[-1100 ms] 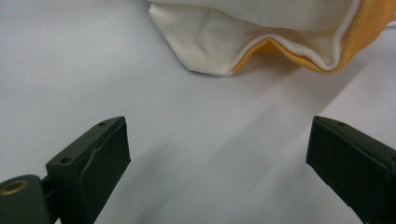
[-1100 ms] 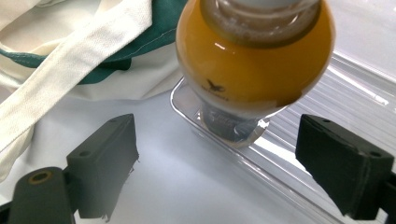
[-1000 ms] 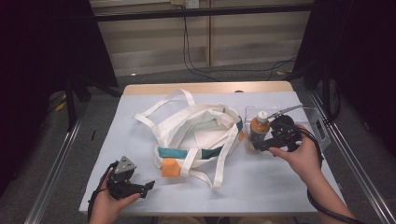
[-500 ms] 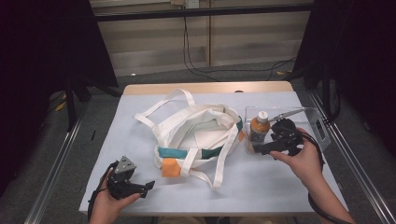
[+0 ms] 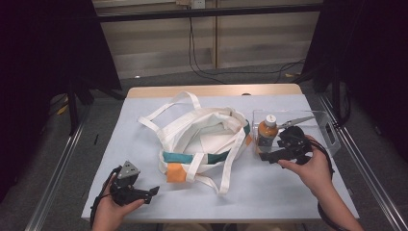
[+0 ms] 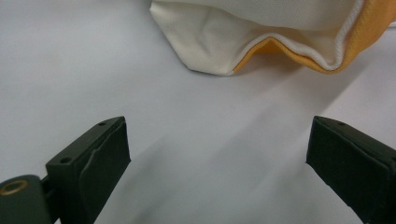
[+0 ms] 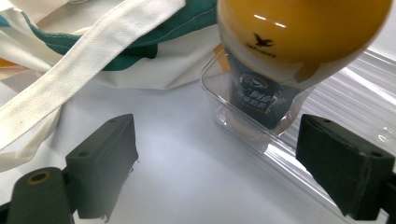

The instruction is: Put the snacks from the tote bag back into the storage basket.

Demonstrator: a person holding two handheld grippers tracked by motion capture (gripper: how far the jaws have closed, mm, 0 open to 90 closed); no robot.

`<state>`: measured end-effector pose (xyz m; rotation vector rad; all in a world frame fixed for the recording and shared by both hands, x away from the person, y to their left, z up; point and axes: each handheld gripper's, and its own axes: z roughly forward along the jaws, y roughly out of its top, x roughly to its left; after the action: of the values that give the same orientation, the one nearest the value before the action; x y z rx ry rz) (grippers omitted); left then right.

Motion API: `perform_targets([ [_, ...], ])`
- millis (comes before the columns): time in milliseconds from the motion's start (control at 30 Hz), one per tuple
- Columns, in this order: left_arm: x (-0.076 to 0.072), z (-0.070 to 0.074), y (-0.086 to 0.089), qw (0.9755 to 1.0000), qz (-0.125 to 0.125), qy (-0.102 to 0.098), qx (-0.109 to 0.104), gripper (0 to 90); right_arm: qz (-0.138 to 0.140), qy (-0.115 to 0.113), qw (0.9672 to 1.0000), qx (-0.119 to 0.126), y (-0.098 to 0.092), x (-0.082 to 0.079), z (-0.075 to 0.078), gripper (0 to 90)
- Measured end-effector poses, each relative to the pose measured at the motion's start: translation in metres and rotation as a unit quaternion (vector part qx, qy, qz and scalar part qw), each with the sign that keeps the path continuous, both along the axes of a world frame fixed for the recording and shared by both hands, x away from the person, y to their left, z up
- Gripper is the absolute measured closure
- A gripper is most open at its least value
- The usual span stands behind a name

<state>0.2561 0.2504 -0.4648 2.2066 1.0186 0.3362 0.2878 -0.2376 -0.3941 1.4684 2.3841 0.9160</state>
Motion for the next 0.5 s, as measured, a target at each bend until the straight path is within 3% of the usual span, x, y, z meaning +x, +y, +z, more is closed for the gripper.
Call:
perform_targets([
  [500, 0.0000, 0.0001, 0.0000, 1.0000, 0.000, -0.001, 0.001, 5.8, 0.021, -0.014, 0.9995, 0.016, 0.0054, -0.0060, -0.0053, 11.4],
])
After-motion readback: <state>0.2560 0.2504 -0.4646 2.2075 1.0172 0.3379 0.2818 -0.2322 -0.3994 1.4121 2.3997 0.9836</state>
